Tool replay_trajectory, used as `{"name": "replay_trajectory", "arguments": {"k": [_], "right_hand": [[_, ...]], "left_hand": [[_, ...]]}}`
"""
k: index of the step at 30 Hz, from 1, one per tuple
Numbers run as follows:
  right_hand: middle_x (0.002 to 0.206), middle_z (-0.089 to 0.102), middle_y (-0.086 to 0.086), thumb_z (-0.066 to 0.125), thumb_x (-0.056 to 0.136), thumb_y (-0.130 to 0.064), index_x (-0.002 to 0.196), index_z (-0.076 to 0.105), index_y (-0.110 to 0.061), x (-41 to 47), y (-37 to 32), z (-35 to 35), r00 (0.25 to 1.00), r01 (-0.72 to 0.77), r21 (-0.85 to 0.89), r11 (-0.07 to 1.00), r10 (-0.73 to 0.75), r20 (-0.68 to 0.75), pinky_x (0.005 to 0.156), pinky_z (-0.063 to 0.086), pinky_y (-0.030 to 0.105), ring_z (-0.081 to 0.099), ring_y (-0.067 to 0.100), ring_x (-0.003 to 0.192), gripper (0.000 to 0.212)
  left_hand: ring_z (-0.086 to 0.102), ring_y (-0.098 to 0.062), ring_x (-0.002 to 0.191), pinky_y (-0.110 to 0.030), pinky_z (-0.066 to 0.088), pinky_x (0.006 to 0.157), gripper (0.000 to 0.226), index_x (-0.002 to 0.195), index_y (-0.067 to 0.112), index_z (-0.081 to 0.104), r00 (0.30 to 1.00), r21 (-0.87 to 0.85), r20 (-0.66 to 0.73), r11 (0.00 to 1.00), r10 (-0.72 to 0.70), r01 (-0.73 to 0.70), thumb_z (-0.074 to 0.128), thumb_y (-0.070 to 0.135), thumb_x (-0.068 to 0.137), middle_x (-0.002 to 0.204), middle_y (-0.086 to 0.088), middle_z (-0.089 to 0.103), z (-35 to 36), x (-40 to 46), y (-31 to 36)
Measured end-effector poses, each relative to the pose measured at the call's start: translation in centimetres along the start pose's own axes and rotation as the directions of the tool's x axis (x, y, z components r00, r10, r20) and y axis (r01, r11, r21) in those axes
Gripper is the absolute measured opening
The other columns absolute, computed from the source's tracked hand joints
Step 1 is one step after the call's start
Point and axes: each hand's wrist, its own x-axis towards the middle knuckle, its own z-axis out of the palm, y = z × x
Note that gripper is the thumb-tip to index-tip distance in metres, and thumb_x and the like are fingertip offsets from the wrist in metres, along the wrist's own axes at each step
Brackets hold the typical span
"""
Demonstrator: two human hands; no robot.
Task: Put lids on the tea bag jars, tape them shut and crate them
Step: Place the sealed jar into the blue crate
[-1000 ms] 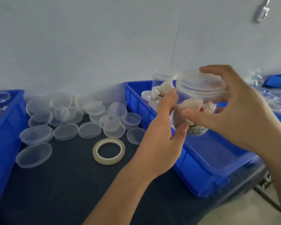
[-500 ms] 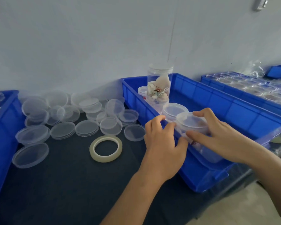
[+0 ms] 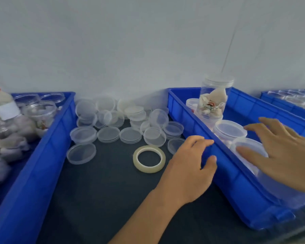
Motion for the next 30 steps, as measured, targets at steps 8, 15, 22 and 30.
{"name": "replay_trajectory", "arguments": {"k": [8, 15, 22, 30], "right_hand": [[0.123, 0.059, -0.026, 0.035, 0.104, -0.059, 0.131, 0.054, -0.046, 0.0, -16.0, 3.2, 0.877, 0.480, 0.113, 0.870, -0.471, -0.095, 0.092, 0.047, 0.031, 0.057, 0.006, 0.111, 0.036], [0.132, 0.053, -0.017, 0.042, 0.103, -0.054, 0.141, 0.047, -0.040, 0.5, -22.3, 12.4, 0.919, 0.383, 0.128, 0.915, -0.392, 0.047, 0.098, 0.043, 0.033, 0.051, 0.012, 0.122, 0.041], [0.125, 0.052, -0.020, 0.039, 0.100, -0.060, 0.135, 0.049, -0.045, 0.3, -23.5, 12.6, 0.918, 0.391, 0.098, 0.915, -0.395, 0.025, 0.094, 0.043, 0.031, 0.052, 0.007, 0.119, 0.039], [0.114, 0.063, -0.010, 0.056, 0.099, -0.042, 0.123, 0.066, -0.031, 1.0, -29.8, 9.6, 0.871, 0.490, 0.245, 0.836, -0.464, -0.160, 0.087, 0.050, 0.037, 0.061, 0.018, 0.107, 0.029]], "left_hand": [[0.063, -0.002, 0.106, -0.039, 0.054, 0.098, 0.018, 0.114, 0.038, 0.070, 0.857, -0.020, -0.301, 0.902, -0.417, 0.432, 0.057, 0.033, 0.102, 0.114, 0.019, 0.068, -8.2, -4.2, -7.8], [0.066, 0.008, 0.098, -0.011, 0.053, 0.082, 0.022, 0.111, 0.035, 0.073, 0.754, -0.226, -0.389, 0.848, -0.530, 0.480, 0.056, 0.022, 0.104, 0.104, 0.017, 0.073, -10.6, -8.2, -11.3], [0.075, -0.005, 0.083, -0.042, 0.064, 0.082, 0.019, 0.101, 0.028, 0.075, 0.586, -0.497, -0.488, 0.758, -0.647, 0.423, 0.059, 0.018, 0.102, 0.099, 0.012, 0.076, -13.4, -8.4, -12.1], [0.072, -0.016, 0.108, -0.044, 0.057, 0.093, 0.040, 0.121, 0.028, 0.069, 0.590, -0.546, -0.644, 0.833, -0.487, 0.092, 0.045, 0.048, 0.098, 0.121, 0.004, 0.074, -14.8, -8.9, -10.9]]}}
